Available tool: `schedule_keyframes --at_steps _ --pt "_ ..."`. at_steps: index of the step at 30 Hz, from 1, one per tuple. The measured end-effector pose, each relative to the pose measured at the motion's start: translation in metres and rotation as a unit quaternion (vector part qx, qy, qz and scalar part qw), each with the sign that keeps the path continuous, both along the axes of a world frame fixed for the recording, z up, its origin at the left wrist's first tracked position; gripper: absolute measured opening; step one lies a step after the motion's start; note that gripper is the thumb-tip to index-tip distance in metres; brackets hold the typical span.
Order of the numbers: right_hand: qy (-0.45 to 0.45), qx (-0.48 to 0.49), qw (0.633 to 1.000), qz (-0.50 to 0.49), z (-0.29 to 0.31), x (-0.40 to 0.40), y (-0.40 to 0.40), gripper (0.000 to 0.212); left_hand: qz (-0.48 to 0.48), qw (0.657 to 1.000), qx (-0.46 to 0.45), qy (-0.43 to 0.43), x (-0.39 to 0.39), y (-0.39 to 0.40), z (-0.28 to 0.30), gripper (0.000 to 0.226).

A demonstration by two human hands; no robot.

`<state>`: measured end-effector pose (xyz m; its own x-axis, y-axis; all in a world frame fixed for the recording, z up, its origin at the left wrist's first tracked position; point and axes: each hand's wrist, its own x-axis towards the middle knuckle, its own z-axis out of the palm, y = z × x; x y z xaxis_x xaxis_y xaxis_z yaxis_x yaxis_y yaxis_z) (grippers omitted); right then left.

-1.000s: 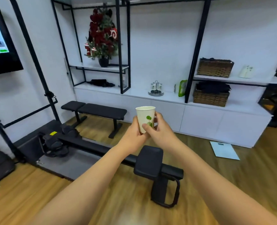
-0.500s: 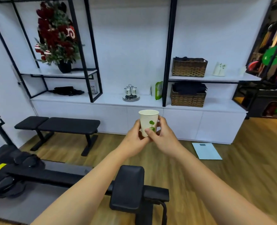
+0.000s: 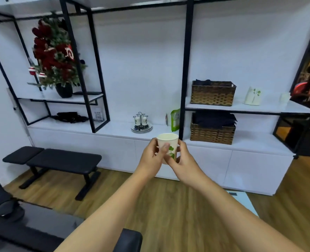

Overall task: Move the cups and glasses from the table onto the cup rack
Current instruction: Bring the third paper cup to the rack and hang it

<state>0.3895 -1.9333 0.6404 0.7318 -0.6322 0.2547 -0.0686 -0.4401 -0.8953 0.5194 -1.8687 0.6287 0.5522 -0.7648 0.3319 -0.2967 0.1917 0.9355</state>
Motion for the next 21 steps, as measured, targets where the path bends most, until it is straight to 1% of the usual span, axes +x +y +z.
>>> schedule_keyframes --at_steps 3,6,7,9,11,13,15,18,21 --pt "0.006 -0.016 1.0 0.017 0.01 -0.002 -0.062 0.05 0.013 1.0 -0.014 0.013 -0.006 -0.062 0.008 0.055" --pt "0.011 -0.002 1.0 0.02 0.007 0.0 -0.113 0.051 0.029 0.999 -0.009 0.036 -0.008 -0.109 0.005 0.066" --pt "0.009 0.001 1.0 0.023 0.004 0.002 -0.125 0.051 0.035 0.999 -0.006 0.035 -0.005 -0.121 0.004 0.067" --pt "0.007 0.002 1.0 0.026 0.001 0.01 -0.153 0.054 0.053 0.998 -0.002 0.032 0.003 -0.151 0.004 0.063" --pt "0.009 0.008 1.0 0.017 -0.006 0.023 -0.181 0.06 0.075 0.996 -0.01 0.043 0.015 -0.179 0.003 0.051" --pt "0.012 0.013 1.0 0.011 -0.013 0.036 -0.206 0.061 0.096 0.994 -0.019 0.053 0.029 -0.203 0.001 0.04" --pt "0.019 0.009 1.0 0.015 -0.021 0.053 -0.233 0.059 0.112 0.992 -0.029 0.049 0.047 -0.23 -0.008 0.037" --pt "0.021 0.007 1.0 0.022 -0.03 0.085 -0.277 0.061 0.134 0.988 -0.035 0.068 0.079 -0.27 -0.022 0.039" --pt "0.021 0.006 1.0 0.021 -0.039 0.132 -0.331 0.059 0.154 0.984 -0.034 0.077 0.119 -0.319 -0.03 0.032"
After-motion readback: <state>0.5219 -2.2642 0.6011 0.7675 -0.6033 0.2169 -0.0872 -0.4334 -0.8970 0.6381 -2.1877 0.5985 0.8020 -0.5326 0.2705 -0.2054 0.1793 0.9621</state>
